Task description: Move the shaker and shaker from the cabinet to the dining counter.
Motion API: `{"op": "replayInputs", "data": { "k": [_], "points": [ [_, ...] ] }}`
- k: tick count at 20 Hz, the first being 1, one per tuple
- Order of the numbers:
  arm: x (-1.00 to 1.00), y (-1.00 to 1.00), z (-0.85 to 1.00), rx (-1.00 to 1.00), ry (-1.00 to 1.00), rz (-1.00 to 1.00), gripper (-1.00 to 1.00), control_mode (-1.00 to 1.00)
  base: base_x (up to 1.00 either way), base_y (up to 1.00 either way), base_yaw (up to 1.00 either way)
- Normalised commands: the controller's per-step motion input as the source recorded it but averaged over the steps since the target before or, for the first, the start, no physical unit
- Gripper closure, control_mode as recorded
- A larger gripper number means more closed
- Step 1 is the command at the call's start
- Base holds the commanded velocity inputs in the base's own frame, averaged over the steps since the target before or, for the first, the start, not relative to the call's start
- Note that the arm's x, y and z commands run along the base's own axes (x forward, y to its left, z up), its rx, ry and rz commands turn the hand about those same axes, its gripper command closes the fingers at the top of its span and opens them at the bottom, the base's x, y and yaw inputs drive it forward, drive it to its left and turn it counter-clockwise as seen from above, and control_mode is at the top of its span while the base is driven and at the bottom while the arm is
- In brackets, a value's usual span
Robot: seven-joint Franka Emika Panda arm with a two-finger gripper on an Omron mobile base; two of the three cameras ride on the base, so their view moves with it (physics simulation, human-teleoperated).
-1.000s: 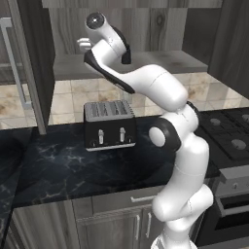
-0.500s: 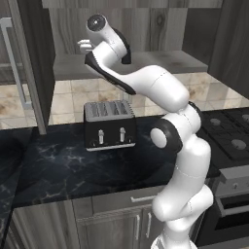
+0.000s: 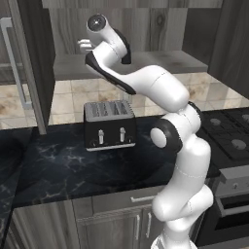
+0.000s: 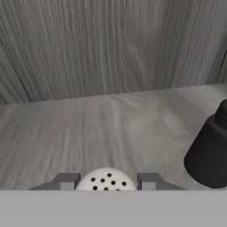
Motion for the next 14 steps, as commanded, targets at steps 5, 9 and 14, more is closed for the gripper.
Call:
{"op": "replayInputs", "data": {
  "k": [5,9,14],
  "points": [
    [-0.21,0.0,0.02,0.03,-0.04,0.02,1.0,-1.0,0.0,0.0,0.0],
    [-0.94,-0.04,0.21,0.0,-0.15,0.0,1.0,-1.0,0.0,0.0,0.0],
    [-1.0,-0.27,0.47,0.0,-0.17,0.0,1.0,-1.0,0.0,0.0,0.0]
  ]
}}
